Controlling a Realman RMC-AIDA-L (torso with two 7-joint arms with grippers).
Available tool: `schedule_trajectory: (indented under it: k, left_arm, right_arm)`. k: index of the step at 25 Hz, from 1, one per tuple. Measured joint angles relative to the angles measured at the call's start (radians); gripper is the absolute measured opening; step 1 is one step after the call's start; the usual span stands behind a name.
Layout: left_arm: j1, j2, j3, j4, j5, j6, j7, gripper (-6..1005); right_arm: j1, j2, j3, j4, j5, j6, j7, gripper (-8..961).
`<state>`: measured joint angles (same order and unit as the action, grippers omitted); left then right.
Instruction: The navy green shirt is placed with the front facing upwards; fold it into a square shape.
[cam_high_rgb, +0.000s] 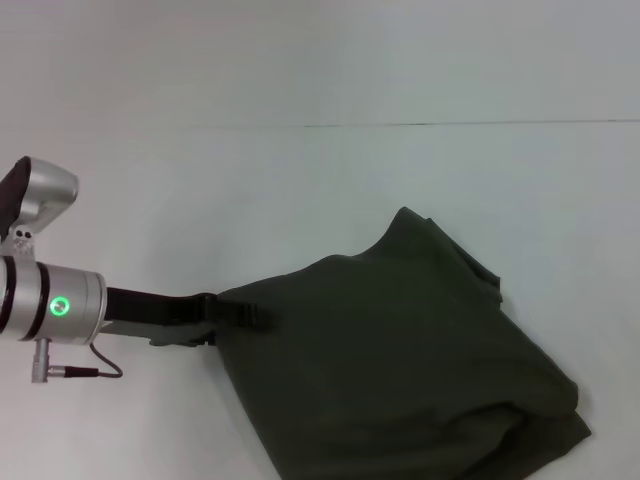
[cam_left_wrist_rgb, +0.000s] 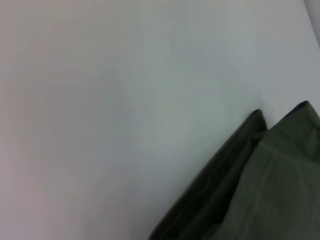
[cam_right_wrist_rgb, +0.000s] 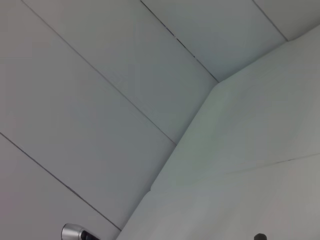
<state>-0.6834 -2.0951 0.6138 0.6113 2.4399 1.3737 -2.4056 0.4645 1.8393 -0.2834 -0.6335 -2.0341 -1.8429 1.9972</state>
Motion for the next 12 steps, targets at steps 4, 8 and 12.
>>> schedule_trajectory:
  k: [4, 8, 12]
  left_arm:
    - [-0.020, 0.007, -0.002, -0.029, -0.008, 0.000, -0.001, 851]
    - [-0.029, 0.009, 0.014, -0.036, -0.004, -0.011, 0.010, 695]
    - [-0.031, 0.008, 0.018, -0.036, -0.004, -0.019, 0.027, 529]
  right_arm:
    - [0.003, 0.002, -0.001, 0.000, 0.000, 0.003, 0.000, 787]
    - [0.007, 0.006, -0.004, 0.000, 0.000, 0.005, 0.000, 787]
    - [0.009, 0.008, -0.009, 0.000, 0.000, 0.005, 0.000, 787]
